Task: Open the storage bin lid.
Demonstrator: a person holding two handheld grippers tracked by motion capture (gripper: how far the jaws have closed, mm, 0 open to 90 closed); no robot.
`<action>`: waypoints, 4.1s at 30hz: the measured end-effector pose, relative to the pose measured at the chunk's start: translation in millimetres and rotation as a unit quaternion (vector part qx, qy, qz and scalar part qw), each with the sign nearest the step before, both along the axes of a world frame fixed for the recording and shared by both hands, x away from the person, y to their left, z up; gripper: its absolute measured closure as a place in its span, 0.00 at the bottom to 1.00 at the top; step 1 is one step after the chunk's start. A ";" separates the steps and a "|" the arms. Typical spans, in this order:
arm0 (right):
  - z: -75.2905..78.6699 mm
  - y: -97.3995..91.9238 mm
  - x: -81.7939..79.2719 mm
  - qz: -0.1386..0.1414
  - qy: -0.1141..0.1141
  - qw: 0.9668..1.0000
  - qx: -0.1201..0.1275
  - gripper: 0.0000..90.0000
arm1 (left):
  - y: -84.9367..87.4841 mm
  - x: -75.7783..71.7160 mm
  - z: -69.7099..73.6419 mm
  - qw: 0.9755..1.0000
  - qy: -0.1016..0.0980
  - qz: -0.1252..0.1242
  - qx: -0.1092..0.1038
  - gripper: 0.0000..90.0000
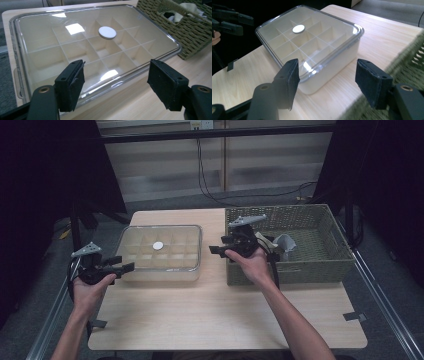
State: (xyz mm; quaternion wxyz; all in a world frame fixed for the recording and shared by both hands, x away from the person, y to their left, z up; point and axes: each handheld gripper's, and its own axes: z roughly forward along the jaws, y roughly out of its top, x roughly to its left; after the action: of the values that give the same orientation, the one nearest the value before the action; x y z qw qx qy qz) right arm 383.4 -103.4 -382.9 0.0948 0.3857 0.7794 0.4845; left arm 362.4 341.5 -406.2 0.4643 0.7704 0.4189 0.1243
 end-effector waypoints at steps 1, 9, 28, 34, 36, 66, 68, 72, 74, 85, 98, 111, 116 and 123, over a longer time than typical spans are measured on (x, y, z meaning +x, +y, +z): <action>0.0 0.0 0.0 0.000 0.000 1.000 0.000 0.40 | 0.0 2.0 -0.1 1.000 -0.001 0.008 0.003 0.32; -3.0 21.7 23.4 0.005 0.022 1.000 -0.015 0.41 | 3.2 18.8 1.8 1.000 0.008 0.017 0.019 0.31; -9.3 51.9 71.5 0.006 0.075 0.996 -0.047 0.34 | 22.6 55.6 2.7 0.999 0.036 0.037 0.013 0.19; -14.7 61.7 84.3 -0.003 0.092 0.993 -0.068 0.32 | 26.5 64.6 -1.3 0.997 0.053 0.046 0.027 0.19; -16.3 65.0 87.6 -0.005 0.096 0.992 -0.076 0.31 | 28.2 69.1 -3.2 0.997 0.060 0.049 0.025 0.19; -36.1 93.3 116.9 -0.049 0.168 0.977 -0.122 0.18 | 28.1 102.4 -27.7 0.988 0.144 0.045 0.025 0.16; -37.3 93.6 117.5 -0.057 0.172 0.975 -0.125 0.20 | 27.6 103.4 -28.8 0.988 0.145 0.039 0.029 0.16; -38.4 95.8 117.8 -0.077 0.174 0.975 -0.115 0.18 | 26.3 104.8 -29.3 0.988 0.147 0.041 0.027 0.16; -40.2 95.9 117.9 -0.081 0.176 0.974 -0.115 0.19 | 26.9 105.2 -29.9 0.988 0.149 0.039 0.022 0.16; -50.5 97.1 121.0 -0.096 0.197 0.973 -0.071 0.20 | 26.2 108.1 -32.2 0.986 0.161 0.030 0.017 0.14; -49.3 87.5 118.8 -0.126 0.182 0.974 -0.038 0.37 | 31.2 107.0 -33.7 0.989 0.146 0.030 0.001 0.18; -44.7 84.0 112.5 -0.144 0.179 0.973 -0.007 0.46 | 37.7 103.2 -31.6 0.990 0.133 0.038 -0.015 0.24; -40.9 82.5 110.4 -0.144 0.171 0.975 0.002 0.48 | 41.4 101.6 -29.1 0.990 0.131 0.037 -0.023 0.29; -39.1 79.0 109.2 -0.140 0.173 0.975 0.019 0.51 | 46.6 99.1 -26.2 0.992 0.118 0.041 -0.035 0.39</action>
State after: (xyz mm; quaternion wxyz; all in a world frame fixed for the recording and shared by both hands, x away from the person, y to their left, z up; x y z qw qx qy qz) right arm 492.6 -24.3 -422.0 0.0180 0.5703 0.7132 0.4072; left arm 461.5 388.1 -432.4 0.4328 0.7451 0.5062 0.0362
